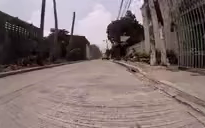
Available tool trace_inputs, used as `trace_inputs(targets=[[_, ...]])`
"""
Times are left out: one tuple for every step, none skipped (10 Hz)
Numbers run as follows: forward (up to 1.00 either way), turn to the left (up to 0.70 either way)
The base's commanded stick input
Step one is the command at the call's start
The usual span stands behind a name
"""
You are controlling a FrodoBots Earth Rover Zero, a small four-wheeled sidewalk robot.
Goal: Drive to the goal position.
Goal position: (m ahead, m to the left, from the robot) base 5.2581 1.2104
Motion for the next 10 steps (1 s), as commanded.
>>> trace_inputs(targets=[[0.7,0.0],[0.7,0.0],[0.7,0.0],[0.7,0.0],[0.7,0.0],[0.7,0.0],[0.7,0.0],[0.7,0.0],[0.7,0.0],[0.7,0.0]])
